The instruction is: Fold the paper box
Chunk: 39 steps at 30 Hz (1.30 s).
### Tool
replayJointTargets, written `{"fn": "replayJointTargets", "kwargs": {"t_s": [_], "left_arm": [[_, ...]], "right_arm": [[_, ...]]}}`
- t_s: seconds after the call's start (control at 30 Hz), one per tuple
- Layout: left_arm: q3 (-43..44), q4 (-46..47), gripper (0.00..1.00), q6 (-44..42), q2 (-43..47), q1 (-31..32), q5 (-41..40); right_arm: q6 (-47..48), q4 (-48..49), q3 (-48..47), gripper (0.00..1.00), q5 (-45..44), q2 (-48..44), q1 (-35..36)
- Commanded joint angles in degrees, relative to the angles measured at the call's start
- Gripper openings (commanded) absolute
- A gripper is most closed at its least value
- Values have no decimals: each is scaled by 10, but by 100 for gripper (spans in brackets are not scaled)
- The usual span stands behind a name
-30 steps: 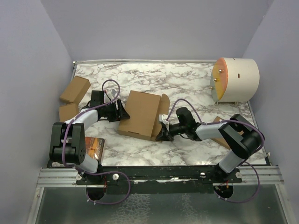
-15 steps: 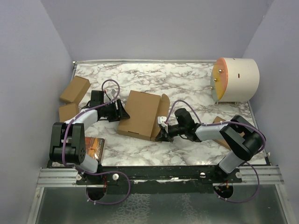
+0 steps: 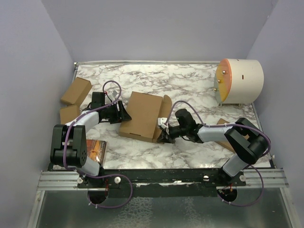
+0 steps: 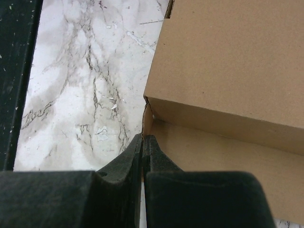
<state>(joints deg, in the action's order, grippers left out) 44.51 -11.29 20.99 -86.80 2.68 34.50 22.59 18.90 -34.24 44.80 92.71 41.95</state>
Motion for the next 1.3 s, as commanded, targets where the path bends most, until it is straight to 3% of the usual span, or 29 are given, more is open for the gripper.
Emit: {"fn": "replayJointTargets", "kwargs": {"t_s": [0.0,0.4,0.73,0.8,1.1,1.27], "left_arm": [[-4,-10,60,-11,-12,-3,-19],[-6,-5,58,-9,-12,2,-11],[-6,-3,57,-9,-11,8,-12],[-6,-5,57,-8,-9,8,-14],[8,-11,62,-9,0,7,-28],[30,-12,68,2,23,4,-46]], "right_arm": [[7,-22,-27,1,-39,5,6],[26,-118,-100,1,-99,13,30],[28,-264,-225,6,-140,71,55],[31,-268,-223,10,-133,68,55],[73,-299,-207,44,-135,20,42],[100,-329,-211,51,-72,-4,-2]]}}
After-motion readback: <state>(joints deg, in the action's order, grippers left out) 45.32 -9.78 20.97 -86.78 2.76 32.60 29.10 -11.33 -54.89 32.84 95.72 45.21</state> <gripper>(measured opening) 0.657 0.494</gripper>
